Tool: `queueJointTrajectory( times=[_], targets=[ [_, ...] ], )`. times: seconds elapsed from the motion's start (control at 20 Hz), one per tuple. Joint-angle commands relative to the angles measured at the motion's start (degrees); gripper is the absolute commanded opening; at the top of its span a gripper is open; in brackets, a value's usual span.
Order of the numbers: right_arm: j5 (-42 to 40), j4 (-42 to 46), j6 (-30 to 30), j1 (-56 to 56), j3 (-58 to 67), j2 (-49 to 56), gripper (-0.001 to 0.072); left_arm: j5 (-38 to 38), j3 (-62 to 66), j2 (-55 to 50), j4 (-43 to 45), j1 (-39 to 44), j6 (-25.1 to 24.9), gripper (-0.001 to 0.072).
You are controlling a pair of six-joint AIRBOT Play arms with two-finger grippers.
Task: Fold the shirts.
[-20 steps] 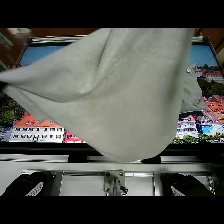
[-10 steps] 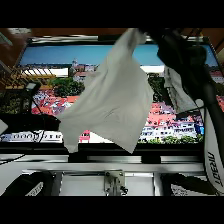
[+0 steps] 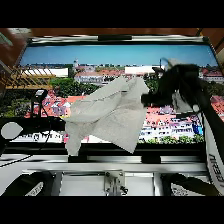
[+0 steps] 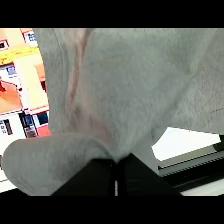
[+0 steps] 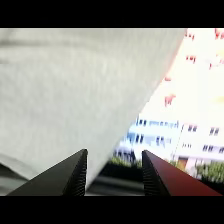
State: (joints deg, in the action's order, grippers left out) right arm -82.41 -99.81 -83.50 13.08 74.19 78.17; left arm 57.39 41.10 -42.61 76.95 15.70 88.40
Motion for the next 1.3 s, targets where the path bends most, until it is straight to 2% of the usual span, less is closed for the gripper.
queueJointTrajectory(
  times=[0.0,0.05,0.25,0.55,0.8,0.85,0.9,0.95,1.1,1.15,1.25],
  targets=[
    [-0.9,-5.9,4.6,-0.9,-24.0,-11.0,0.0605,-0.6,-0.3,0.0,1.2,0.0,-1.4,0.0033],
    [1.9,-10.2,5.8,-0.9,-30.7,-14.7,0.0682,-0.7,-0.3,0.0,1.3,0.0,-1.5,0.0034],
    [13.7,-20.0,11.7,-0.6,-45.0,-22.4,0.0681,-0.6,-0.3,0.0,1.2,0.0,-2.5,0.0033],
    [24.7,-24.2,15.9,4.9,-47.6,-19.8,0.0681,0.3,-0.3,0.0,1.2,0.0,-2.4,0.0033],
    [31.1,-29.3,15.0,8.2,-47.6,-14.1,0.068,0.3,-0.3,0.0,1.2,0.0,-2.4,0.0033],
    [32.6,-31.3,14.1,8.2,-47.6,-13.9,0.0658,0.3,-0.3,0.0,1.2,0.0,-2.4,0.0034],
    [33.8,-32.1,14.0,8.2,-47.3,-13.9,0.0583,0.2,-0.3,0.0,1.2,0.0,-2.4,0.0033],
    [35.0,-32.1,14.0,8.2,-46.7,-13.9,0.0433,0.3,-0.3,0.0,1.2,0.0,-2.4,0.0033],
    [37.4,-32.0,11.3,8.0,-42.6,-14.0,0.0084,0.3,-0.1,0.0,1.2,0.0,-2.4,0.0033],
    [36.8,-31.2,8.7,8.0,-39.8,-14.4,0.0085,0.6,0.9,0.1,1.3,0.0,-2.5,0.0033],
    [34.7,-26.7,3.9,8.0,-31.7,-17.0,0.0084,1.9,6.2,0.2,1.8,0.0,-6.0,0.0033]
  ],
)
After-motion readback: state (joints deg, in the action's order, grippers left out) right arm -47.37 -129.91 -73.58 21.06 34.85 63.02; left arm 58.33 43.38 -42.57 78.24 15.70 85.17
